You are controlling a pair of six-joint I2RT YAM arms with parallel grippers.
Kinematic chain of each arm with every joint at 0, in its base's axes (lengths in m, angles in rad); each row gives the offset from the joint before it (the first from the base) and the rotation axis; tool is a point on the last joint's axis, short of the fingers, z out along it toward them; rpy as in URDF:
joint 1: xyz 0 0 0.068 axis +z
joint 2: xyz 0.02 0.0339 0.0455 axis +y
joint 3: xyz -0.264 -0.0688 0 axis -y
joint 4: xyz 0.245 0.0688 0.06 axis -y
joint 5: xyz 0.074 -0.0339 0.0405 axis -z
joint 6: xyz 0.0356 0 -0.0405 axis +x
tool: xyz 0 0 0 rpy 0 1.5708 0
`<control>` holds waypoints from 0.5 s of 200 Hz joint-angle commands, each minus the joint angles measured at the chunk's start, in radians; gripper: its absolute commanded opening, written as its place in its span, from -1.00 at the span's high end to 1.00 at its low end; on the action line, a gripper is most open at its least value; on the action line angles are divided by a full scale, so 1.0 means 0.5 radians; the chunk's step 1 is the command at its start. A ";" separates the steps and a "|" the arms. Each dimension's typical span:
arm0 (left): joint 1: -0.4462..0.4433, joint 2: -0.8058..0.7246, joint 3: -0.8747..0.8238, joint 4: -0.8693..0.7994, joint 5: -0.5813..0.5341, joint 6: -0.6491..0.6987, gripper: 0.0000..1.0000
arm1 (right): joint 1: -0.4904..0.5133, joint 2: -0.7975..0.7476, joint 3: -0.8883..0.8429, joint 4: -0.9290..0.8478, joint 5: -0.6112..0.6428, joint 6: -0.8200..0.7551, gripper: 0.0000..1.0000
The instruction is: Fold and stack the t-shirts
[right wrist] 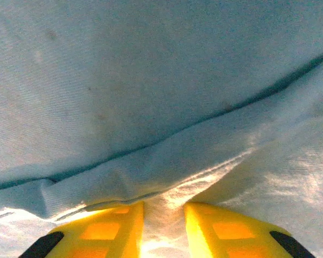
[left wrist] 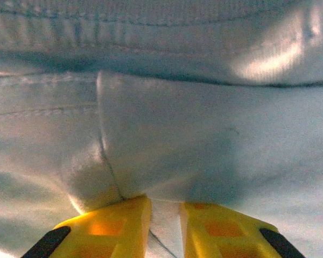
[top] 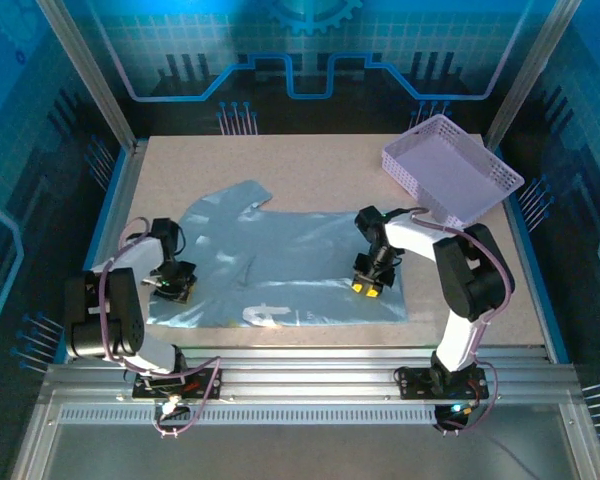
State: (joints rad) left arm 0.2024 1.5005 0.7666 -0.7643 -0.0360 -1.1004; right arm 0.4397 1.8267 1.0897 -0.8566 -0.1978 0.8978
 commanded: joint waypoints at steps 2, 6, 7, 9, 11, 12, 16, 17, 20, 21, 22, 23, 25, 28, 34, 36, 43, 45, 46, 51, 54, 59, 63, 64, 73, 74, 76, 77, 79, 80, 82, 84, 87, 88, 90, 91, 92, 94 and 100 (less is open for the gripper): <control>0.141 0.038 -0.023 -0.085 -0.150 0.041 0.51 | 0.076 0.123 -0.017 -0.023 -0.120 0.076 0.38; 0.156 0.043 -0.011 -0.083 -0.157 0.056 0.51 | 0.077 0.126 -0.008 -0.025 -0.138 0.084 0.37; 0.160 0.044 -0.010 -0.081 -0.160 0.059 0.51 | 0.078 0.127 -0.006 -0.026 -0.143 0.086 0.37; 0.164 0.044 -0.001 -0.078 -0.163 0.068 0.51 | 0.078 0.127 0.001 -0.029 -0.149 0.089 0.37; 0.169 0.043 0.004 -0.070 -0.164 0.079 0.50 | 0.078 0.129 0.003 -0.032 -0.159 0.094 0.37; 0.172 0.046 0.009 -0.070 -0.166 0.085 0.49 | 0.078 0.128 0.007 -0.034 -0.163 0.097 0.36; 0.180 0.049 0.029 -0.062 -0.170 0.112 0.48 | 0.078 0.125 0.017 -0.048 -0.174 0.110 0.36; 0.181 0.050 0.035 -0.060 -0.172 0.118 0.47 | 0.076 0.123 0.020 -0.049 -0.173 0.113 0.36; 0.181 0.053 0.059 -0.059 -0.184 0.142 0.46 | 0.076 0.111 0.030 -0.053 -0.169 0.123 0.35; 0.181 0.052 0.068 -0.058 -0.188 0.150 0.45 | 0.077 0.105 0.031 -0.054 -0.167 0.126 0.35; 0.180 0.053 0.076 -0.058 -0.191 0.157 0.44 | 0.077 0.100 0.033 -0.054 -0.162 0.128 0.35; 0.179 0.054 0.086 -0.059 -0.195 0.163 0.44 | 0.078 0.096 0.036 -0.054 -0.158 0.130 0.34; 0.176 0.056 0.106 -0.058 -0.201 0.177 0.42 | 0.078 0.083 0.042 -0.056 -0.153 0.135 0.34; 0.174 0.059 0.139 -0.060 -0.209 0.199 0.41 | 0.078 0.065 0.053 -0.062 -0.133 0.139 0.32; 0.162 0.072 0.216 -0.075 -0.225 0.236 0.37 | 0.076 0.011 0.085 -0.083 -0.072 0.137 0.30; 0.154 0.076 0.242 -0.082 -0.235 0.246 0.35 | 0.076 -0.005 0.097 -0.089 -0.040 0.133 0.28; 0.117 0.090 0.360 -0.106 -0.275 0.285 0.30 | 0.078 -0.076 0.153 -0.110 0.080 0.110 0.20; 0.103 0.095 0.374 -0.109 -0.289 0.300 0.28 | 0.076 -0.097 0.172 -0.113 0.111 0.101 0.17; 0.096 0.095 0.412 -0.111 -0.294 0.307 0.28 | 0.077 -0.107 0.179 -0.114 0.134 0.096 0.16; 0.054 0.111 0.483 -0.115 -0.323 0.336 0.23 | 0.072 -0.151 0.219 -0.120 0.227 0.068 0.10; 0.024 0.123 0.535 -0.116 -0.340 0.353 0.21 | 0.067 -0.174 0.244 -0.121 0.286 0.052 0.07; -0.022 0.148 0.623 -0.104 -0.347 0.393 0.17 | 0.056 -0.205 0.285 -0.120 0.375 0.017 0.04; -0.061 0.180 0.697 -0.083 -0.340 0.426 0.13 | 0.040 -0.217 0.317 -0.117 0.439 -0.011 0.03; -0.070 0.188 0.714 -0.078 -0.336 0.433 0.13 | 0.038 -0.219 0.327 -0.116 0.454 -0.020 0.03; -0.159 0.288 0.890 -0.036 -0.286 0.506 0.06 | 0.001 -0.211 0.397 -0.087 0.596 -0.087 0.02; -0.167 0.305 0.910 -0.033 -0.279 0.514 0.06 | -0.003 -0.206 0.403 -0.083 0.617 -0.093 0.02; -0.183 0.333 0.945 -0.025 -0.263 0.532 0.05 | -0.012 -0.200 0.418 -0.073 0.646 -0.107 0.02; -0.193 0.346 0.971 -0.021 -0.252 0.543 0.04 | -0.016 -0.196 0.425 -0.070 0.657 -0.114 0.02; -0.205 0.382 1.013 -0.017 -0.232 0.564 0.03 | -0.026 -0.183 0.437 -0.063 0.689 -0.125 0.02; -0.213 0.398 1.033 -0.013 -0.223 0.573 0.02 | -0.029 -0.177 0.445 -0.060 0.702 -0.130 0.02; -0.226 0.433 1.084 -0.008 -0.199 0.590 0.02 | -0.043 -0.164 0.458 -0.055 0.727 -0.137 0.02; -0.241 0.467 1.123 -0.006 -0.181 0.611 0.01 | -0.055 -0.146 0.471 -0.054 0.749 -0.142 0.02; -0.260 0.525 1.199 -0.005 -0.152 0.636 0.00 | -0.075 -0.114 0.500 -0.052 0.774 -0.149 0.02; -0.265 0.543 1.218 -0.007 -0.143 0.645 0.00 | -0.083 -0.106 0.512 -0.050 0.781 -0.152 0.02; -0.275 0.579 1.270 -0.008 -0.122 0.661 0.00 | -0.098 -0.084 0.528 -0.047 0.793 -0.155 0.02; -0.280 0.601 1.290 -0.008 -0.108 0.669 0.00 | -0.105 -0.072 0.537 -0.046 0.799 -0.156 0.02; -0.284 0.618 1.310 -0.010 -0.096 0.675 -0.01 | -0.115 -0.063 0.550 -0.042 0.800 -0.161 0.02; -0.292 0.652 1.361 -0.007 -0.073 0.690 -0.01 | -0.128 -0.040 0.569 -0.036 0.803 -0.164 0.02; -0.304 0.757 1.494 -0.001 0.014 0.728 -0.02 | -0.169 0.034 0.633 -0.025 0.820 -0.176 0.02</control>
State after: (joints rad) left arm 0.1032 1.7088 1.3293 -0.7834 -0.1410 -0.8780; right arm 0.4324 1.7599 1.3197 -0.8810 0.0338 0.8700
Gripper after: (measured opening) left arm 0.501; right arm 0.489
